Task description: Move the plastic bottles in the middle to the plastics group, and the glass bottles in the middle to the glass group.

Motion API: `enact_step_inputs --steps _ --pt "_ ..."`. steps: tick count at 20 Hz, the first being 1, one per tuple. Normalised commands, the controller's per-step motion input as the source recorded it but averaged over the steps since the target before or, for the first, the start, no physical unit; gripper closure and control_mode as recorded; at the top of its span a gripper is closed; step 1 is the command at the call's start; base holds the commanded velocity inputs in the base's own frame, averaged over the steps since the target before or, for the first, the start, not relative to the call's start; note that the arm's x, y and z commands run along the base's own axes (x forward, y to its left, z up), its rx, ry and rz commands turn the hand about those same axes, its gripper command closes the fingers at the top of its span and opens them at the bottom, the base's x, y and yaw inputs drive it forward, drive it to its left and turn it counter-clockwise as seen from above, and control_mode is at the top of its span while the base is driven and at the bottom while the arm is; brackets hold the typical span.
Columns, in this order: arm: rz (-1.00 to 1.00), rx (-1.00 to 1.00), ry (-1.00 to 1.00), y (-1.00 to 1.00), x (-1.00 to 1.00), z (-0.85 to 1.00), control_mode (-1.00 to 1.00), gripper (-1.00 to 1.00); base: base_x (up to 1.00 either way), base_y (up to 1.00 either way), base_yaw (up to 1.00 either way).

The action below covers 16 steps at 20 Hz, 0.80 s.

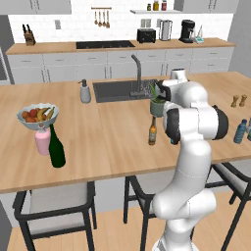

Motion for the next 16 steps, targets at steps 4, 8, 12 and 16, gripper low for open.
enact_step_inputs --steps 4,8,12,16 --pt "0.00 0.00 0.00 -0.02 -0.11 -0.04 -1.00 -1.00 0.00 0.00 0.00" --pt "0.00 0.00 0.00 0.00 -0.19 -0.16 -1.00 -1.00 0.00 0.00 0.00" --pt "0.00 0.00 0.00 -0.02 -0.13 -0.15 -1.00 -1.00 0.00 0.00 0.00" --pt "0.00 0.00 -0.02 0.01 0.01 -0.01 -1.00 -1.00 0.00 0.00 0.00"
